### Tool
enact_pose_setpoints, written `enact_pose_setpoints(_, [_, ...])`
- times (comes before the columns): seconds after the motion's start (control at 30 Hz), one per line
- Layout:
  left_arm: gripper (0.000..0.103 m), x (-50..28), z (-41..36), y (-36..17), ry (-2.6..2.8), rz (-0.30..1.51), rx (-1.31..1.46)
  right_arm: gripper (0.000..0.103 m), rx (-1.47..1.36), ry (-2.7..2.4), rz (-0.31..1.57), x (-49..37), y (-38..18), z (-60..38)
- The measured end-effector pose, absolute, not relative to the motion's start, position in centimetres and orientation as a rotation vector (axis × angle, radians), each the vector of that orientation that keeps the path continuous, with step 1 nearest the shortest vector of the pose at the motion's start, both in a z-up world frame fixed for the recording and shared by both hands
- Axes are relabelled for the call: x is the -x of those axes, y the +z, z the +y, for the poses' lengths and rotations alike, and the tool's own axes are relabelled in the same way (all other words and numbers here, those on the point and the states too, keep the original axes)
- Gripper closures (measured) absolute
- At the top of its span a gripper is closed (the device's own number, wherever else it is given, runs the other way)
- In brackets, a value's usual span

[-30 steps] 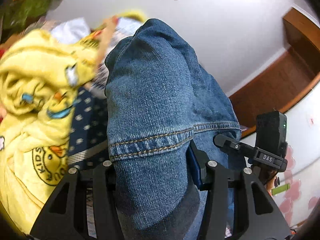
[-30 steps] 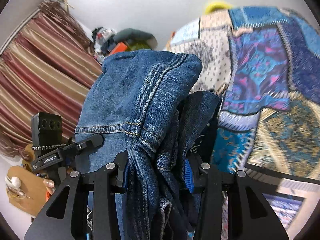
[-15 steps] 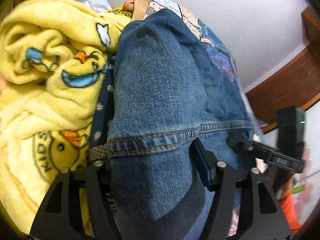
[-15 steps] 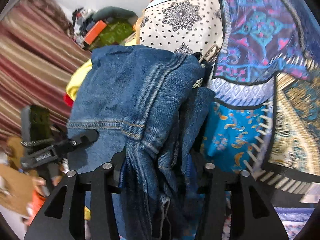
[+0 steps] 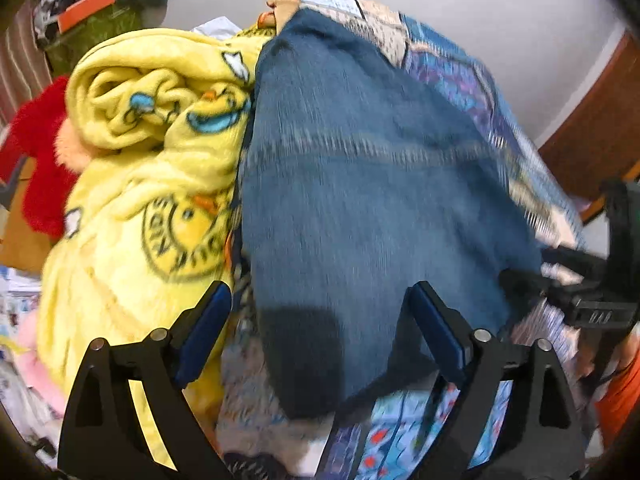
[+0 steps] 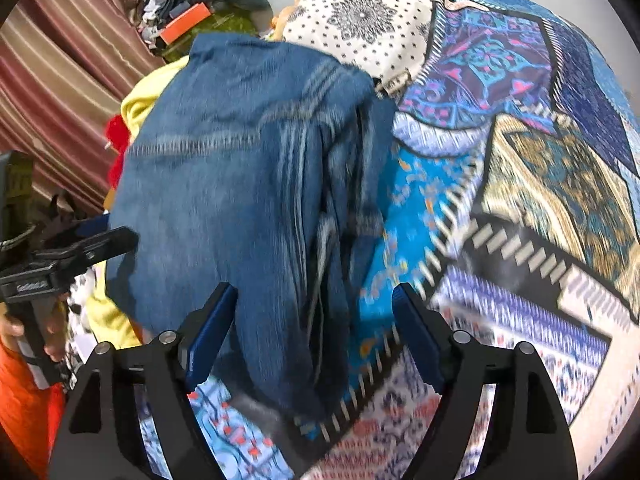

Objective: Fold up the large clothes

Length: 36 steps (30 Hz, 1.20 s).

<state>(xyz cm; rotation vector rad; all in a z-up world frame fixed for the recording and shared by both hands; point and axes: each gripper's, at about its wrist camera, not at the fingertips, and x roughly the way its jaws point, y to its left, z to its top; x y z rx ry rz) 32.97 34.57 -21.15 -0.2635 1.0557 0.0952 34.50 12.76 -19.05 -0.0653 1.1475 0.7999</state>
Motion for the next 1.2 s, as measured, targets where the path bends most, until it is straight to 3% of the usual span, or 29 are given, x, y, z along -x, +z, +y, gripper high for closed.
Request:
enact_pose_setpoints(0.13, [0.012, -31.7, 32.3, -21.3, 0.11, 1.102, 0.19, 0.025, 0.069, 0.772, 1.179, -33.0, -19.1, 11.4])
enact_pose_setpoints(0.3, [0.012, -29.1, 29.9, -17.0, 0.129, 1.003, 0.154, 0.025, 0.008, 0.79, 1.096, -30.4, -14.4, 8.9])
enact_pose_setpoints(0.63, [0.012, -17.4, 22.9, -0.1, 0.136, 0.491, 0.044, 0.025, -0.092, 0.876, 0.625, -20.1, 1.9, 2.6])
enact_pose_setpoints(0.77, [0.012, -11.1, 19.7, 4.1, 0.151, 0.29, 0.016, 0.025, -0.125, 0.888, 0.432, -14.5, 6.2, 0.2])
enact_pose_setpoints(1.0, [0.012, -2.9, 15.1, 6.1, 0.2, 0.084, -0.024, 0.025, -0.11, 0.86, 0.197, -6.0, 9.1, -2.0])
enact_pose_setpoints(1.2, [0.008, -0.2, 13.8, 5.0, 0.25, 0.048, 0.006, 0.024, -0.106, 0.785, 0.147, -3.9, 7.9, -1.7])
